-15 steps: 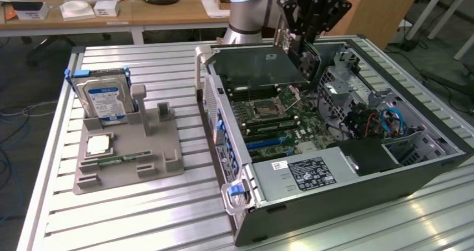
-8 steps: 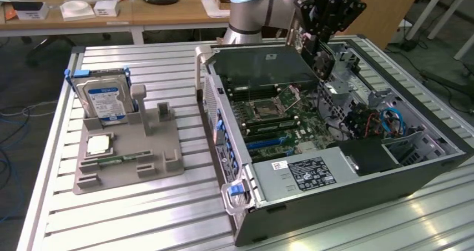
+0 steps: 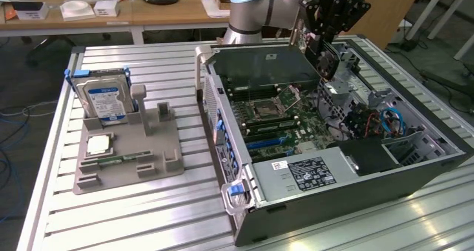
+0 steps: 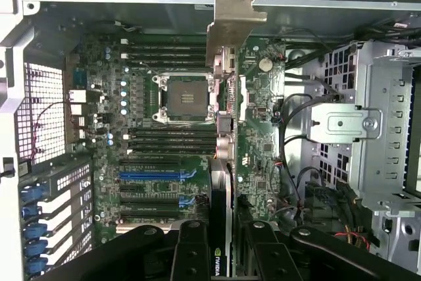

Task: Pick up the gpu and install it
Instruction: 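Pick up the gpu and move the gpu toward the slot, then insert the gpu into the slot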

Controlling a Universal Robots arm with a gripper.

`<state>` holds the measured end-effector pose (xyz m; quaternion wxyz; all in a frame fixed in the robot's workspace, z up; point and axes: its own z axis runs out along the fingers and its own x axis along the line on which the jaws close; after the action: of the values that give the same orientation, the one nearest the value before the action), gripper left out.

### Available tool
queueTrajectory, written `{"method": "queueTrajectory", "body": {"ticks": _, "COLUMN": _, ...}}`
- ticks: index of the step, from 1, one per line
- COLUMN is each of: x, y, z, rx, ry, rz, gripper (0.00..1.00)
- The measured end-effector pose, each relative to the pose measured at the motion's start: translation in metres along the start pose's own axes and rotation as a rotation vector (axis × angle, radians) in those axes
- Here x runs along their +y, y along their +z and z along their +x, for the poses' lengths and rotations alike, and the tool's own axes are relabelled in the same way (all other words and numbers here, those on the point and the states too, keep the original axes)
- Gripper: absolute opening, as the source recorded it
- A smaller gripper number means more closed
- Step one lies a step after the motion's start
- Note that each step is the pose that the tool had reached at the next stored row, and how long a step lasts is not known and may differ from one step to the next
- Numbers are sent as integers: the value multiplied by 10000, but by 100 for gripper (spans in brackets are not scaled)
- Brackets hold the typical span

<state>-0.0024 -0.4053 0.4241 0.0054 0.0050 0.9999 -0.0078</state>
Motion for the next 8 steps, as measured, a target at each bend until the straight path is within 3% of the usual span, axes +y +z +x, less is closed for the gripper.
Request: {"method": "queueTrajectory", "body": {"ticks": 8, "x": 0, "y": 0, "z": 0, "rx": -1, "ry": 0, "rz": 0, "gripper": 26}}
